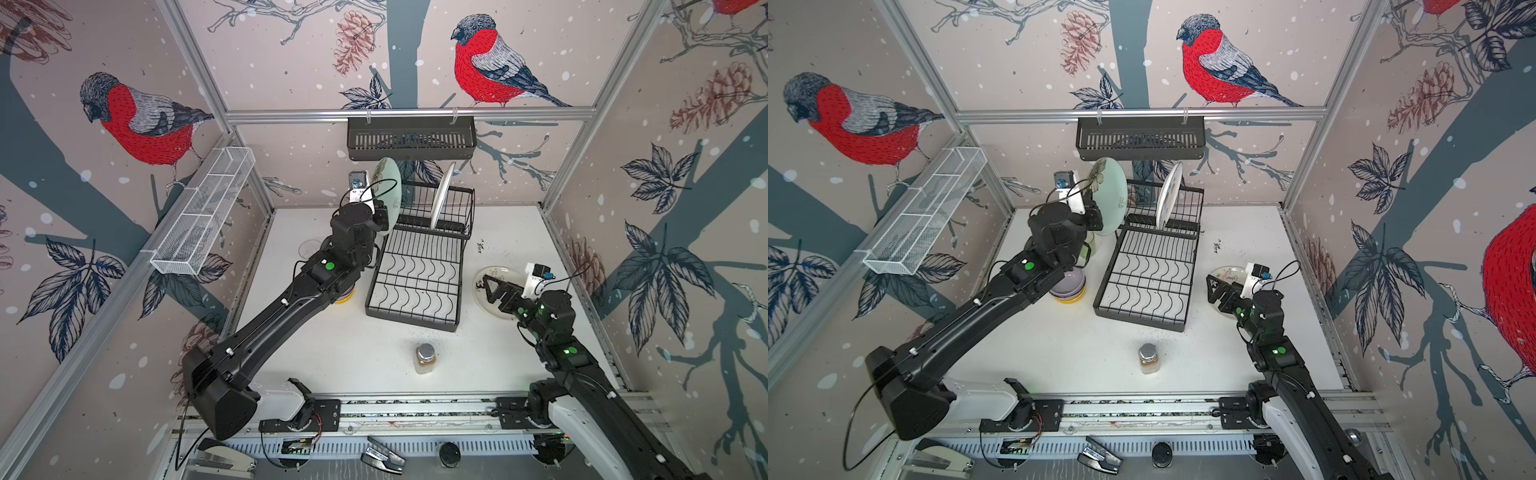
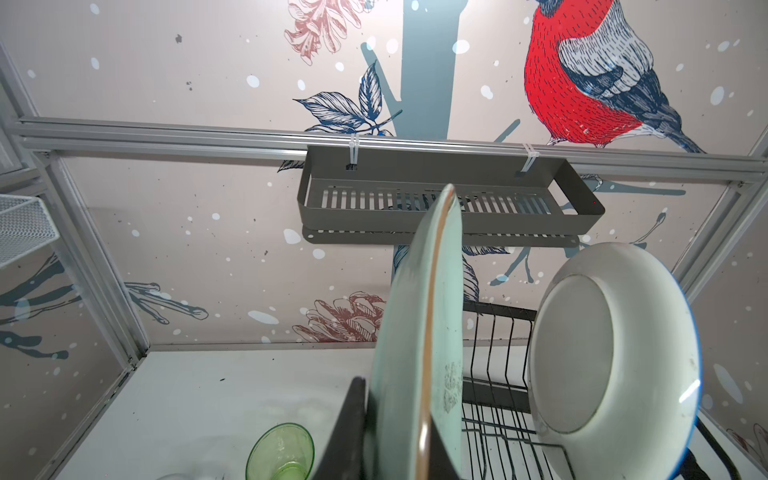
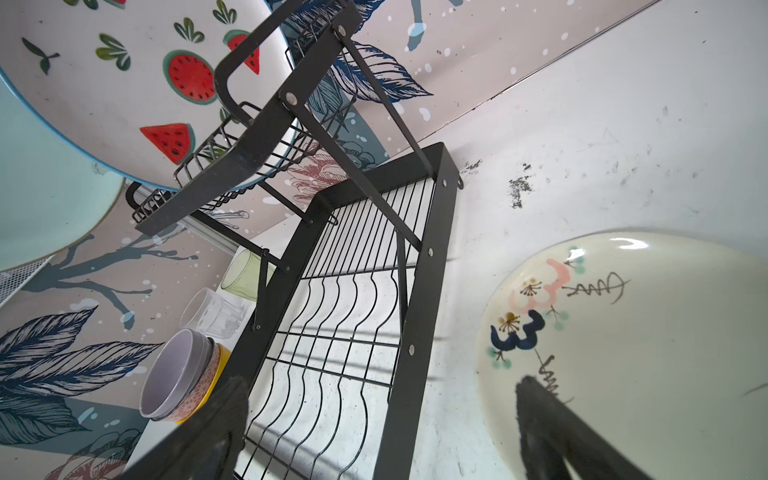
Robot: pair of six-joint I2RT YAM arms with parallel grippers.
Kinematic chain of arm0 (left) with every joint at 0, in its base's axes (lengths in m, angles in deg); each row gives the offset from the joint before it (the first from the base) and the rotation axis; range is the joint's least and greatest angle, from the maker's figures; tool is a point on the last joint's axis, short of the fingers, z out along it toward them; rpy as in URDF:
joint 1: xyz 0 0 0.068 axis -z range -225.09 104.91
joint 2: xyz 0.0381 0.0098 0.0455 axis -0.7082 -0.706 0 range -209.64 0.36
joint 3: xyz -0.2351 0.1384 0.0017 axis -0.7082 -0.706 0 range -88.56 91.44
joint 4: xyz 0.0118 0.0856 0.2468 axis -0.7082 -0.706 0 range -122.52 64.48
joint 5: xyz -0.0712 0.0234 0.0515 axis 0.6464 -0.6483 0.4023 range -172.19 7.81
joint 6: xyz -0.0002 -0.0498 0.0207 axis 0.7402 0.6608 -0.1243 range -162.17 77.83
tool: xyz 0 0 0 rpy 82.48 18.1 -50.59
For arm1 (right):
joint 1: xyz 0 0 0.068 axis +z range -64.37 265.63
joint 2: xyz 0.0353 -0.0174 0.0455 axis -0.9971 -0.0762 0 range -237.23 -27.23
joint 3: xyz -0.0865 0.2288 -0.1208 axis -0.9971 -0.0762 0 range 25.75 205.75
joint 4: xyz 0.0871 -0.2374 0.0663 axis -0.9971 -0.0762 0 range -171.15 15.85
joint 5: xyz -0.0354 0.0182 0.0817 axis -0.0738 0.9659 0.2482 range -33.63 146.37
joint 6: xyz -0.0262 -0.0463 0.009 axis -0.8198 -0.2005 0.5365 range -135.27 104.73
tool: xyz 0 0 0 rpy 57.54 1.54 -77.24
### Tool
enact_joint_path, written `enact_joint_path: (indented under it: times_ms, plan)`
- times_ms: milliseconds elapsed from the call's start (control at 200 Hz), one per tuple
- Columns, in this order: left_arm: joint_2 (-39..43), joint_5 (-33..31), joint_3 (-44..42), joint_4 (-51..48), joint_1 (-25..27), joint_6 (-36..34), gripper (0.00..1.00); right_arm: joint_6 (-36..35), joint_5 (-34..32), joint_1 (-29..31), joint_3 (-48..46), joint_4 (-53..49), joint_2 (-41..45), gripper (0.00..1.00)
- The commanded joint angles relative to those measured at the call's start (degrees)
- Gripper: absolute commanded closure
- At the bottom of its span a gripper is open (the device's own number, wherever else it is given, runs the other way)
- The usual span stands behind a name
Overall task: Unload the mixed dishes from the dish rack
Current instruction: 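Lift the pale green plate up out of the rack with the left gripper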
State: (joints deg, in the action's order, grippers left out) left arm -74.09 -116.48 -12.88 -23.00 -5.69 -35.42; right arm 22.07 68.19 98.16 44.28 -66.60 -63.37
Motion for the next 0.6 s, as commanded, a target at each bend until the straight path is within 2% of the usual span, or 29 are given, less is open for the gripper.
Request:
enact_joint_path:
  times_ms: [0,210,595]
  plan:
    - [3.57,-1.25,-2.31,3.32,0.15,4.29,1.00,-0.28,2.12,-0.06,0.63,-0.07,0.19,0.00]
    - [12.73,-2.37,-10.50,-0.10,0.15,9.33,1.00,-2.42,3.69,-0.10,3.07,-3.48,1.09,0.01]
    - [23.73,4.14,-19.53,-4.96,0.15,18.21,1.00,-2.32,8.48,1.69,2.48,-0.95,3.53,0.00]
